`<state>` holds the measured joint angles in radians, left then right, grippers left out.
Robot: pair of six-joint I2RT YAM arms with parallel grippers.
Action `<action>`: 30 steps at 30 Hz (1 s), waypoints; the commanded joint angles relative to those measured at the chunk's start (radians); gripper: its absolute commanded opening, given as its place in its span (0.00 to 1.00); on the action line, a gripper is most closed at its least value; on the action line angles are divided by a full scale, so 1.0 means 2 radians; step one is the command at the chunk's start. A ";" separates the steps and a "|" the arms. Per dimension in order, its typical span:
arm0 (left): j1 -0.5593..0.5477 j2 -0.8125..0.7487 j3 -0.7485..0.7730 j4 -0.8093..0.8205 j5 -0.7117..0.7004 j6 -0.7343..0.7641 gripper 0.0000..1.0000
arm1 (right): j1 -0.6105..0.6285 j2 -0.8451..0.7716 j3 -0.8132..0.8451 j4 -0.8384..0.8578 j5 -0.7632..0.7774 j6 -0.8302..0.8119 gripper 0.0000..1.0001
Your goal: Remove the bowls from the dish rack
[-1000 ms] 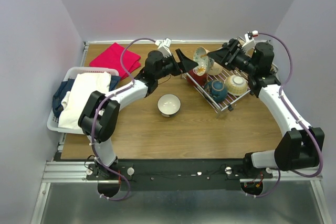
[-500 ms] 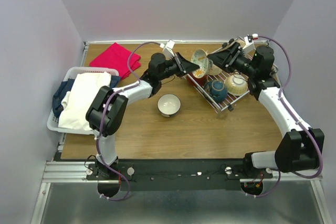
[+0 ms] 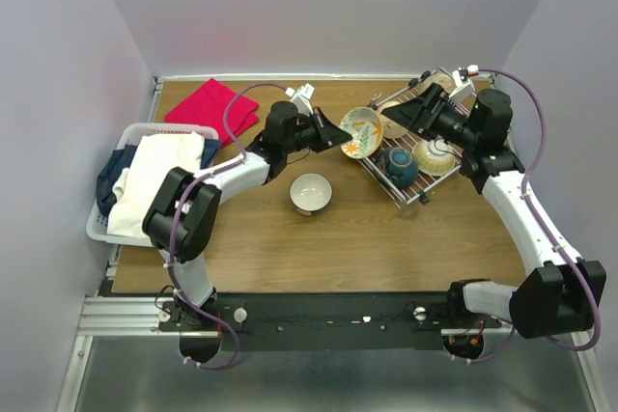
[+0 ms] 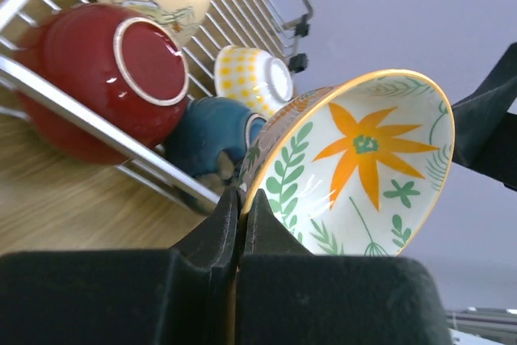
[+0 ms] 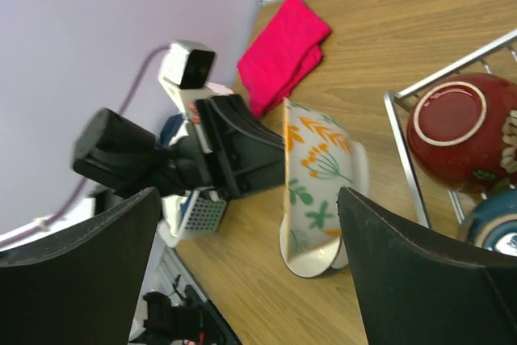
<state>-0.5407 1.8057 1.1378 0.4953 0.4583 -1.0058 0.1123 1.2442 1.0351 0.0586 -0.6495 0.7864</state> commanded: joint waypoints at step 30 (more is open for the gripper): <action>0.127 -0.118 0.035 -0.472 -0.203 0.274 0.00 | 0.001 -0.055 0.006 -0.239 0.155 -0.231 1.00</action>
<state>-0.3103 1.4555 1.0954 -0.5030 0.0170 -0.4362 0.1123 1.1572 1.0370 -0.3923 -0.3828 0.3515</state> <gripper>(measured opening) 0.034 0.997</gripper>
